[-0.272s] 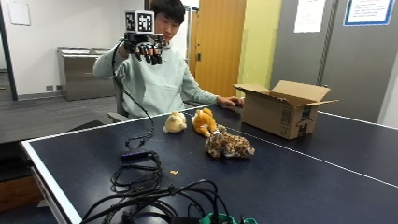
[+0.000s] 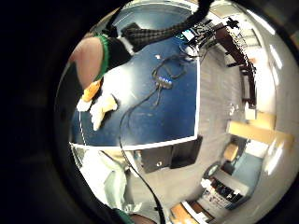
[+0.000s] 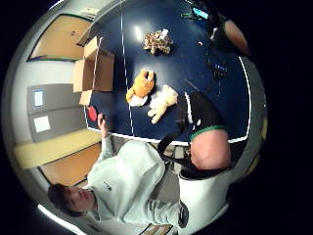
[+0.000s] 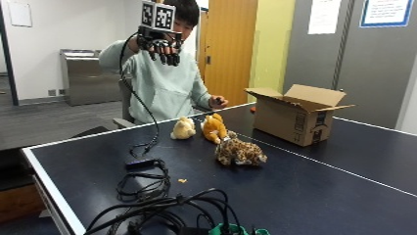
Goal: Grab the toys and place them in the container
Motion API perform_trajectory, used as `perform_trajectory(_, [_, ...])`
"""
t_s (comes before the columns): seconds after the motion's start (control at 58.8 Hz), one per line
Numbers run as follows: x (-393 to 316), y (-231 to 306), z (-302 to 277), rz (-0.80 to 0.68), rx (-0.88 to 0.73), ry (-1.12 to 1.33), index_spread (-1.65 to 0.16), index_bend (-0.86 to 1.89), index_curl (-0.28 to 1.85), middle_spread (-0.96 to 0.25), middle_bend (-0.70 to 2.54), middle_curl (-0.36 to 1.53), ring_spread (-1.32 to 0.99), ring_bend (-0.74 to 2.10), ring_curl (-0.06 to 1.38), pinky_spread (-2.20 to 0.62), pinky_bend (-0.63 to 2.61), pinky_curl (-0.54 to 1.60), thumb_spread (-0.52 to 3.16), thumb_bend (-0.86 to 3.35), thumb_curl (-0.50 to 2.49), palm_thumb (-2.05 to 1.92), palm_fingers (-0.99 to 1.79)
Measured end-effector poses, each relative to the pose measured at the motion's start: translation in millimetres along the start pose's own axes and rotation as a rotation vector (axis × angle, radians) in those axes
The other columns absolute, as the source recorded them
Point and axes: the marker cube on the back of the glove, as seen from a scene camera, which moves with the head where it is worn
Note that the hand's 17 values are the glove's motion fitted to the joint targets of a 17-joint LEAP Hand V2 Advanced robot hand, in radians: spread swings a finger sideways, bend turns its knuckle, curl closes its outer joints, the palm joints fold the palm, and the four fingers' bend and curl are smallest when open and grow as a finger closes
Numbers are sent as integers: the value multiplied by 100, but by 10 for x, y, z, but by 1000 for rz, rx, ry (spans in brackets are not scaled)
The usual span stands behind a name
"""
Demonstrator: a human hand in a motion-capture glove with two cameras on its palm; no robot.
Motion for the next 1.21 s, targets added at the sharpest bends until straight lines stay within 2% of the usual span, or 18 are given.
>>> perform_trajectory(0.034, [-133,51,12,-2,-16,31,-20,19,19,-7,40,15,-14,33,12,1,42,20,133,32,16,27,52])
perform_trajectory(0.102, [-211,-232,-9,-19,-29,55,-22,17,20,-7,36,16,-14,34,13,1,47,22,140,32,18,25,46])
perform_trajectory(0.255, [-457,-950,71,-68,-11,57,-24,7,19,-3,15,16,-8,26,14,2,76,33,144,23,20,13,-4])
perform_trajectory(0.374, [-669,-1536,284,-107,31,9,-25,5,16,-1,13,17,-4,22,14,4,88,35,139,16,21,7,-21])
perform_trajectory(0.51, [-842,-2278,746,-107,68,-36,-25,6,15,1,10,17,0,20,16,5,94,37,133,11,23,4,-27])
perform_trajectory(0.612, [-1025,-2728,1300,-41,90,-69,-25,7,14,2,10,17,1,20,18,5,96,37,128,6,25,3,-29])
perform_trajectory(0.731, [-1106,-3043,1909,112,22,-35,-26,4,13,3,10,16,3,21,21,6,101,38,118,-2,26,-2,-29])
perform_trajectory(0.867, [-1179,-3125,2340,179,-17,5,-30,9,12,3,14,17,4,37,26,7,105,39,110,-4,28,-3,-6])
perform_trajectory(0.919, [-1193,-3135,2405,181,29,11,-31,6,10,1,21,19,1,63,30,3,105,37,112,-1,29,1,21])
perform_trajectory(0.953, [-1181,-3146,2412,176,62,10,-30,2,7,-1,30,22,-9,90,36,-5,102,34,116,4,30,9,51])
perform_trajectory(1.021, [-1171,-3141,2421,147,94,-6,-29,2,3,-5,49,28,-19,114,43,-19,102,33,122,8,32,20,84])
perform_trajectory(1.208, [-1103,-2930,2383,116,39,-105,-26,15,1,-14,78,42,-30,133,55,-35,98,37,126,18,40,43,114])
